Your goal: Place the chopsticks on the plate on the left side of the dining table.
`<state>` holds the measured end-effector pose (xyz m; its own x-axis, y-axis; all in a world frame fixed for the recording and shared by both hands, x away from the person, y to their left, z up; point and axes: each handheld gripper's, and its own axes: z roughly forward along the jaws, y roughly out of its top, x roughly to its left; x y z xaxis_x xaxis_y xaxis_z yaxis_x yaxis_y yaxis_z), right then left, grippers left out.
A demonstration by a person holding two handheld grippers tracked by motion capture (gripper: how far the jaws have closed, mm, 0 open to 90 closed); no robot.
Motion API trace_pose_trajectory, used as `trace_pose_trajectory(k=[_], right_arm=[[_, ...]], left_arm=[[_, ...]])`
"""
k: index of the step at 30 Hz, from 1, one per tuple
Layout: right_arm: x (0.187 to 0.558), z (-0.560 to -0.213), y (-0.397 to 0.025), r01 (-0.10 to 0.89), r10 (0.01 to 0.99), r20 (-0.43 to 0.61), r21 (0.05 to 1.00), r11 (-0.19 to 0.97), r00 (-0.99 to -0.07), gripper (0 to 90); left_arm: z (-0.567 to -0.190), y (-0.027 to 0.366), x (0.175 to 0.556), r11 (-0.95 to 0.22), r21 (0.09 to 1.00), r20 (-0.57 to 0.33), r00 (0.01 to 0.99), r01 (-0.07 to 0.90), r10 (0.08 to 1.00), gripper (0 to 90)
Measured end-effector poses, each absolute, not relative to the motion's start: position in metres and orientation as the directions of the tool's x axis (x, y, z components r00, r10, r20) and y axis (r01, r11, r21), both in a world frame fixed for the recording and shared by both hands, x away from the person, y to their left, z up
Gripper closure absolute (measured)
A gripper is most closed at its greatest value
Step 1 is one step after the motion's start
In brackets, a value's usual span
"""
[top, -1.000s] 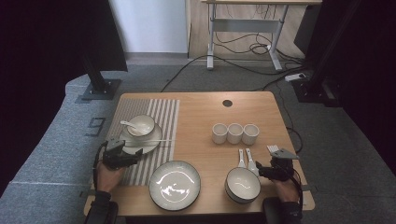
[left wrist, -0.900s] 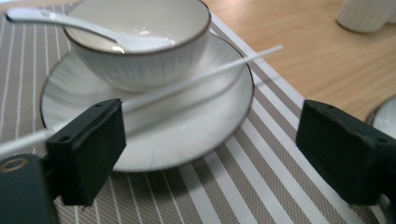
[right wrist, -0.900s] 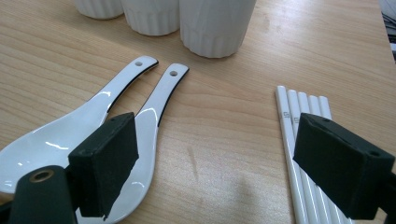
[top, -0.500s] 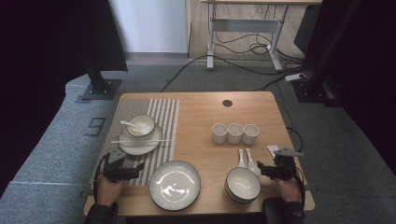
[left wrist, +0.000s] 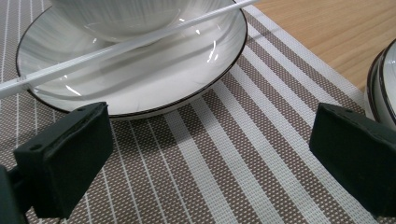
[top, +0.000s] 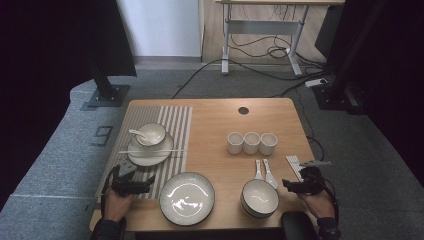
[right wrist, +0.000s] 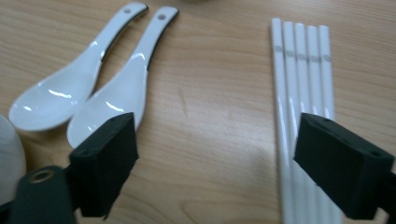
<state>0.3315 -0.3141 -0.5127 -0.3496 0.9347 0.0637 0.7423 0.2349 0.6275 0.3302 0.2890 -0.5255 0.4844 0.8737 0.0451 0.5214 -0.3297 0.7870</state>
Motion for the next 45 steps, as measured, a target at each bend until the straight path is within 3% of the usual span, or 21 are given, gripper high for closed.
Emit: trace_pose_trajectory(k=[6, 14, 30, 45], right_arm=[[0.334, -0.507, -0.322, 0.750, 0.932, 0.021, 0.599, 0.279, -0.363, 44.5], [0.342, -0.519, -0.323, 0.752, 0.937, -0.055, 0.581, 0.310, -0.344, 66.4], [0.347, -0.528, -0.327, 0.763, 0.943, -0.059, 0.573, 0.300, -0.327, 75.3], [0.345, -0.529, -0.312, 0.760, 0.923, -0.015, 0.561, 0.327, -0.386, 81.2]], left_arm=[[-0.526, 0.286, 0.330, -0.346, 0.787, 0.057, 0.498, 0.511, 0.865, 0.0], [-0.526, 0.286, 0.329, -0.354, 0.786, 0.066, 0.501, 0.507, 0.863, 0.0], [-0.527, 0.283, 0.330, -0.376, 0.775, 0.086, 0.505, 0.508, 0.859, 0.2], [-0.527, 0.283, 0.329, -0.380, 0.774, 0.092, 0.505, 0.506, 0.858, 0.4]])
